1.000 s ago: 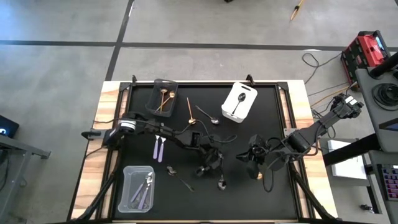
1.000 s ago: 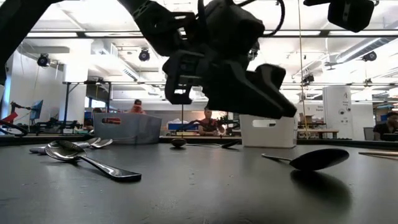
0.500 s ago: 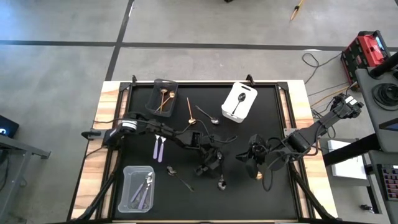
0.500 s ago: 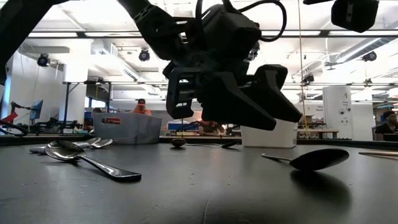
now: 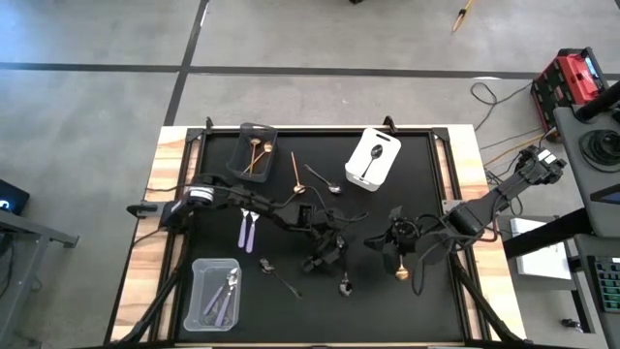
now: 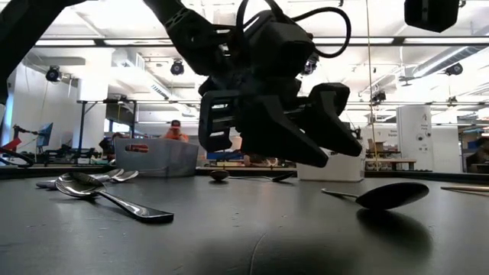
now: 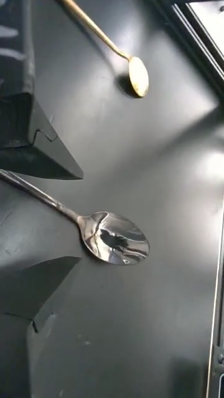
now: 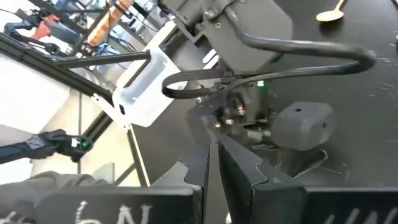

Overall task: Sort silverware by color (type)
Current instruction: Put the black spoon into the white bin

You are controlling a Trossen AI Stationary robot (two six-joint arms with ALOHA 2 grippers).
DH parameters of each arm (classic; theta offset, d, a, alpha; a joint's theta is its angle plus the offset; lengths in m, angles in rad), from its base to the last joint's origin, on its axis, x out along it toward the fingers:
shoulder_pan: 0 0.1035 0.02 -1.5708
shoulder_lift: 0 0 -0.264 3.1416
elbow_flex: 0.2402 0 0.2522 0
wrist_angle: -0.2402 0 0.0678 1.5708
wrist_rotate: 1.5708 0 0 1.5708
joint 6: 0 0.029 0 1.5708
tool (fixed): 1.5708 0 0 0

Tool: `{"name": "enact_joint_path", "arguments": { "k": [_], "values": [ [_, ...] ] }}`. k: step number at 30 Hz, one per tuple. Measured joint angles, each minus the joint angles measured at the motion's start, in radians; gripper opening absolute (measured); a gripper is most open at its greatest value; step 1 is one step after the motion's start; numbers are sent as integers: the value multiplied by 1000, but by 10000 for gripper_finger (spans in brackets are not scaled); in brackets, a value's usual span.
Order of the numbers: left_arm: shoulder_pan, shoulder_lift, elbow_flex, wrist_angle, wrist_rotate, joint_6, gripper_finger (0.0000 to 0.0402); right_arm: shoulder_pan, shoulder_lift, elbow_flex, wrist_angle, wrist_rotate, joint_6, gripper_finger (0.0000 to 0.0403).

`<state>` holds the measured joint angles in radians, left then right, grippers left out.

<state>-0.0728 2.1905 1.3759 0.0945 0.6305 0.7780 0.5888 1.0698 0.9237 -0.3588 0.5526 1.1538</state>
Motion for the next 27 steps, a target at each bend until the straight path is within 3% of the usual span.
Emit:
{"name": "enact_joint_path", "arguments": {
  "k": [5,11,17,27],
  "values": [
    [5,44,1,28,-2,1,197,0,2,0,4,17,2,27],
    [28,-2,1,-78,23,-23,187,2,51,0,8,10,18,27],
    [77,-68,-2,-150,27,-27,166,5,159,0,15,-86,83,27],
    [151,-204,-39,-227,89,-77,151,5,449,26,285,-294,144,27]
  ]
}}
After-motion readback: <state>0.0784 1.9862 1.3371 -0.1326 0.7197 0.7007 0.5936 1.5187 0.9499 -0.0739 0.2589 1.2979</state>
